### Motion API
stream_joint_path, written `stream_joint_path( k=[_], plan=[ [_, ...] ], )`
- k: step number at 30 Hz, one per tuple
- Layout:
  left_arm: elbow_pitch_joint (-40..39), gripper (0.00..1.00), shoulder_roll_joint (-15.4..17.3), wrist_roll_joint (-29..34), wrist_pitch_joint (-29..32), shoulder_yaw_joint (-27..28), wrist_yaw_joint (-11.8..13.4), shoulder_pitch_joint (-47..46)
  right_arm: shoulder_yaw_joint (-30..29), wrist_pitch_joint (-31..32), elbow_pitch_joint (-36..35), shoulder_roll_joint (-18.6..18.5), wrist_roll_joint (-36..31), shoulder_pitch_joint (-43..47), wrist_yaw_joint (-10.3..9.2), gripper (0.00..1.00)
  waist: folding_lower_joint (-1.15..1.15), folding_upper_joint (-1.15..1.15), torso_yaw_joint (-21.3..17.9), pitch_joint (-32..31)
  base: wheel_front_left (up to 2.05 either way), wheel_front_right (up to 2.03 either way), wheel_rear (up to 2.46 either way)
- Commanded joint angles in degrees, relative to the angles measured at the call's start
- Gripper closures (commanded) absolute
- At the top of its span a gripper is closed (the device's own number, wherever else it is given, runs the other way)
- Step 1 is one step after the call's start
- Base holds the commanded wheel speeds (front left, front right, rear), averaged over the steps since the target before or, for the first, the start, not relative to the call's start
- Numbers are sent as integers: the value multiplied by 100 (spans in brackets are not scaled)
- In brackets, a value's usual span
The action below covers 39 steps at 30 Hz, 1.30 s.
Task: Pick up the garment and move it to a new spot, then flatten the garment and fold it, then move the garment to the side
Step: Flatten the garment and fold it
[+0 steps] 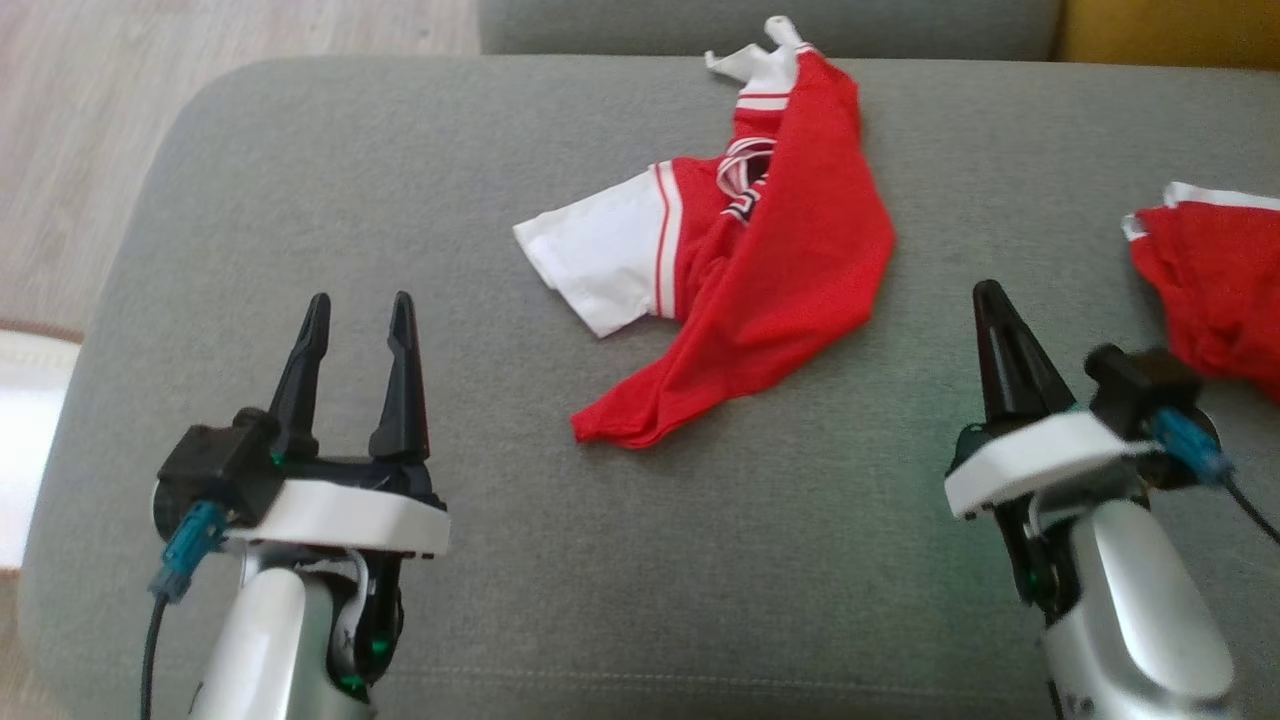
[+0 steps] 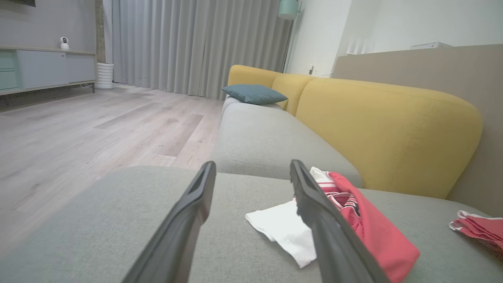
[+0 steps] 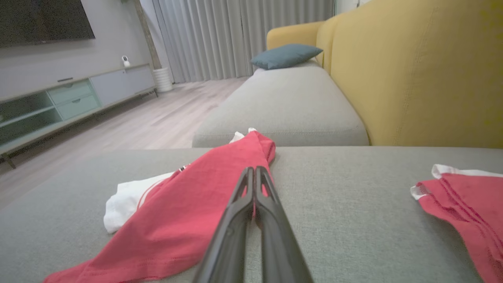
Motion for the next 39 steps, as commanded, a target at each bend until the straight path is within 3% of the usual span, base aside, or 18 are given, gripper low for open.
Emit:
stream_joint_path(
  k=[1, 9, 11, 16, 25, 39],
  plan=[
    [-252, 0, 44, -24, -29, 129, 24, -110, 125, -132, -373, 27, 53, 20, 37, 100, 0, 0, -104, -72, 0, 0, 0],
    [-347, 0, 44, -71, -29, -152, 72, 48, 206, -579, -1279, 27, 325, 997, 37, 100, 0, 0, -285, -194, 0, 0, 0],
    [-350, 0, 44, -61, -29, -224, 101, 116, 169, -636, -1298, 27, 370, 1159, 37, 0, 0, 0, -315, -222, 0, 0, 0],
    [-383, 0, 44, -116, -29, -203, 178, 228, 196, -726, -1313, 27, 293, 1267, 37, 0, 0, 0, -344, -223, 0, 0, 0],
    [-354, 0, 44, -80, -29, -277, 89, 98, 112, -602, -1128, 27, 342, 937, 37, 0, 0, 0, -94, 39, 0, 0, 0],
    [-209, 0, 43, -121, -29, -480, 100, -160, 173, -106, 861, 27, 1406, -532, 37, 0, 0, 0, 535, 630, 0, 0, 0]
  ],
)
